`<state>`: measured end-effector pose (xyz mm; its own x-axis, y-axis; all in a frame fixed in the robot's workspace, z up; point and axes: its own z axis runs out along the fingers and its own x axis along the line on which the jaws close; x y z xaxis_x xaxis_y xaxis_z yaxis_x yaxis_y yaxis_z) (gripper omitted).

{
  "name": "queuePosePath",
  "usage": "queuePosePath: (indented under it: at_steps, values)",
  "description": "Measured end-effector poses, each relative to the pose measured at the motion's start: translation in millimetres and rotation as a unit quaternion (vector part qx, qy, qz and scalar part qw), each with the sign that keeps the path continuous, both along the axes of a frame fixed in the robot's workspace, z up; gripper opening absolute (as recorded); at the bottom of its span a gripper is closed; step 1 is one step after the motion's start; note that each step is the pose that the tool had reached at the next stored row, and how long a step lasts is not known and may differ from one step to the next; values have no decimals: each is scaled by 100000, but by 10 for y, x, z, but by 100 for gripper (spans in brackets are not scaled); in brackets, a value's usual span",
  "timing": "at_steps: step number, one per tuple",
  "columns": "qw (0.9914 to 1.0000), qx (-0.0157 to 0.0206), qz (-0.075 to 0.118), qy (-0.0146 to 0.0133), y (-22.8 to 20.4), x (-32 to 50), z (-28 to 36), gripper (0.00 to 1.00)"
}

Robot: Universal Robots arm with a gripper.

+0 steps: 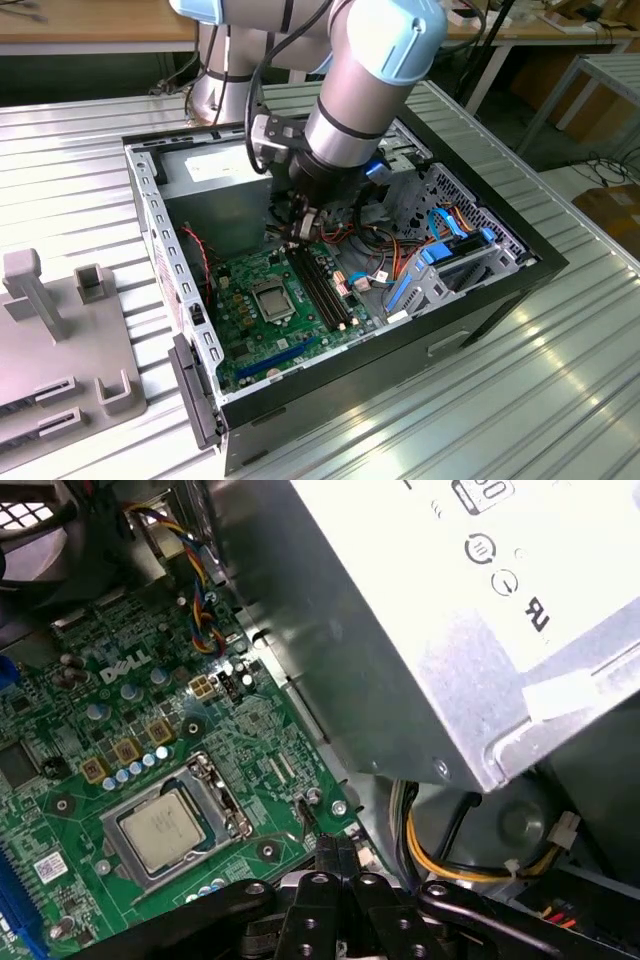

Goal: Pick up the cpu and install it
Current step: 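Close the cpu cover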

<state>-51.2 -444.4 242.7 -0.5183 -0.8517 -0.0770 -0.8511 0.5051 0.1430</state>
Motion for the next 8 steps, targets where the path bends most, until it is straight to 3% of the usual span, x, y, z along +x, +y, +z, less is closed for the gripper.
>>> queuePosePath:
  at_steps: [5, 8]
  values:
    - [100000, 96, 47, -1, -18, -79, -4, 11]
    - [100000, 102, 131, 2, -65, -95, -4, 11]
